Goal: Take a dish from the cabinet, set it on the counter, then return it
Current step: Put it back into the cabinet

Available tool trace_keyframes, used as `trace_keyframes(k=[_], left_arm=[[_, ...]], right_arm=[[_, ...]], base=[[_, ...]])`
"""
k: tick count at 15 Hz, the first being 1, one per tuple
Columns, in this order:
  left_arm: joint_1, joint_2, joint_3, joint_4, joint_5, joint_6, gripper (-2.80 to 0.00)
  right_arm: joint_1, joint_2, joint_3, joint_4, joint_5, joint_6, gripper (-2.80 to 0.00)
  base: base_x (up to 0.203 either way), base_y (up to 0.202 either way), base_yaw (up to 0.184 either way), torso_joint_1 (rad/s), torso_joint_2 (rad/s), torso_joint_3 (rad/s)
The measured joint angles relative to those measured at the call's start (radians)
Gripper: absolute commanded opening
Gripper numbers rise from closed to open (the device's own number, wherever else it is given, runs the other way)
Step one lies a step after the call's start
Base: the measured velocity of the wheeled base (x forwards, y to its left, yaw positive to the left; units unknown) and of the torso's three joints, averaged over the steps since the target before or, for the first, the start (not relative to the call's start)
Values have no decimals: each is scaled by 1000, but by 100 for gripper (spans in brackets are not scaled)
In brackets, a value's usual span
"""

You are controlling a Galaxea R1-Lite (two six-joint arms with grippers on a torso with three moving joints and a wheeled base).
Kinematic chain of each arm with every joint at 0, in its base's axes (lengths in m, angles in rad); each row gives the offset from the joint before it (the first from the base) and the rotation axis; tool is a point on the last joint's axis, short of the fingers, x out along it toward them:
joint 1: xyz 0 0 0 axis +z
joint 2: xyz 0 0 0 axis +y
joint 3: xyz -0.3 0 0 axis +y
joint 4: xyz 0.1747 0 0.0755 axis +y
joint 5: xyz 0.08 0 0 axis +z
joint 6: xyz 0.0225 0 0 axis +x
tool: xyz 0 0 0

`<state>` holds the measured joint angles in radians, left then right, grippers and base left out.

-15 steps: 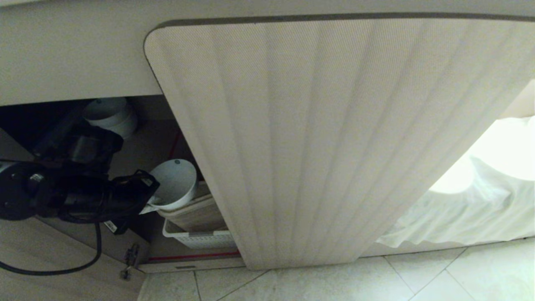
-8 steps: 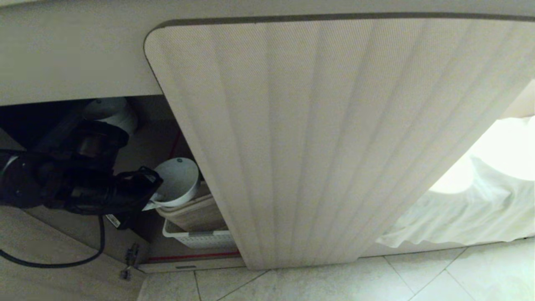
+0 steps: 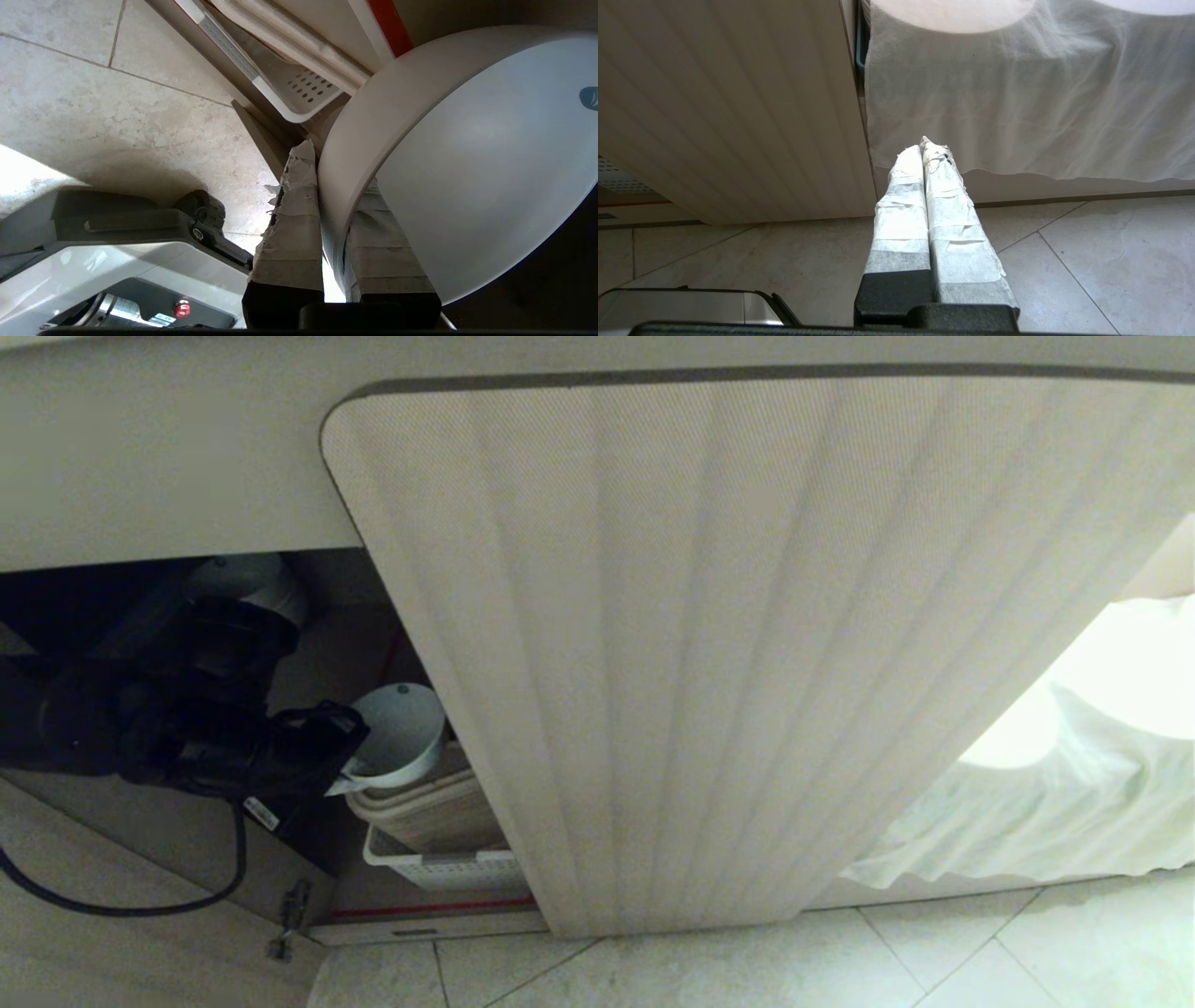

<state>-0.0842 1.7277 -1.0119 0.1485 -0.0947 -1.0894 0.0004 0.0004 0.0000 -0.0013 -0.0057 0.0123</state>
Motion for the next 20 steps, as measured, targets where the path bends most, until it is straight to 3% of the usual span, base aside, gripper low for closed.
trace_keyframes(k=[4,12,20], left_arm=[[23,25,-48,-9,15,-93,-280],[30,60,-87,-30,86,-130,-280],[30,90,-128,-74,106,-157,-280]], right_arm=[[0,0,0,0,0,0,-280],[0,0,0,0,0,0,-280],[0,0,0,0,0,0,-280]], base=[[0,0,0,0,0,0],[0,0,0,0,0,0],[0,0,0,0,0,0]])
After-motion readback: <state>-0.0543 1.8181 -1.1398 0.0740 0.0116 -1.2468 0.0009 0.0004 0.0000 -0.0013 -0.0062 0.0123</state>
